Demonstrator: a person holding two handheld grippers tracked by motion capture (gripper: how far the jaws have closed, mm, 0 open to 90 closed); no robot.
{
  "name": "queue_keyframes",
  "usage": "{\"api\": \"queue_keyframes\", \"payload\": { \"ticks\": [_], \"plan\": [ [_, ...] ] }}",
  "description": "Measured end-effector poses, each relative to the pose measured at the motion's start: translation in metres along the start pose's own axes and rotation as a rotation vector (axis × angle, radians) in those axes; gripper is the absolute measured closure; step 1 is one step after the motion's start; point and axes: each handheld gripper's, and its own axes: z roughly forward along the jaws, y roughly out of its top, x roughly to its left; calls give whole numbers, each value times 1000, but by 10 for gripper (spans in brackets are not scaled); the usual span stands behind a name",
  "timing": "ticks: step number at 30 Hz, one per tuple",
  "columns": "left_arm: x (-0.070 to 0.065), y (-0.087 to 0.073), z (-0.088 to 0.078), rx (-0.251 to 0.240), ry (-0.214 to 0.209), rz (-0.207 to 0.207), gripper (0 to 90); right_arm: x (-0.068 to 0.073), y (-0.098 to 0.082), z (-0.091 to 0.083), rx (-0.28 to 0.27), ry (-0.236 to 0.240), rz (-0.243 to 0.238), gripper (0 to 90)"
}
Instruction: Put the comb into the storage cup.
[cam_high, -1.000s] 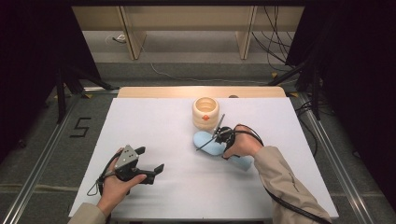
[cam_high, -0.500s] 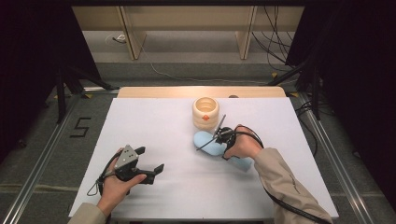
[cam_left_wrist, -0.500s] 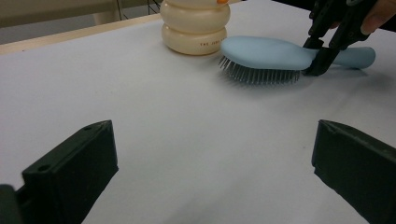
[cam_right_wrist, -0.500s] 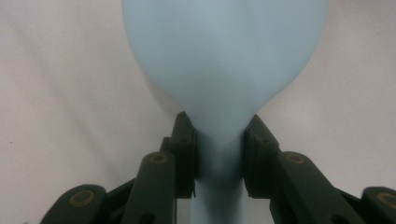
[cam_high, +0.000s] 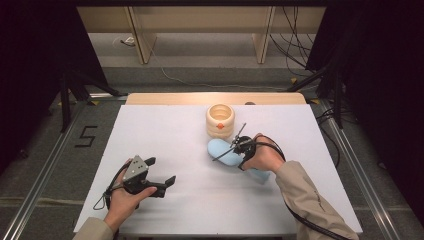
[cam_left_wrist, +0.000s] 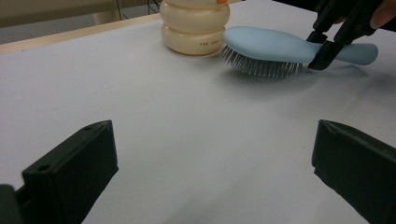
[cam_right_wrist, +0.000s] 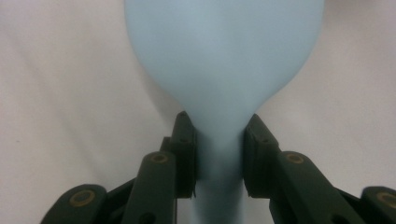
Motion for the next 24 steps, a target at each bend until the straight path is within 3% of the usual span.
{"api": "queue_keyframes", "payload": {
  "ticks": [5, 13, 24],
  "plan": [
    [0, 0, 0, 0, 0, -1, 0, 3, -2, -9, -44, 4, 32, 703],
    [0, 0, 0, 1, -2, 1, 0, 7, -7, -21, -182, 14, 93, 703],
    [-1, 0, 0, 2, -2, 2, 0, 14, -15, -27, -337, 3, 125, 703]
  ]
}}
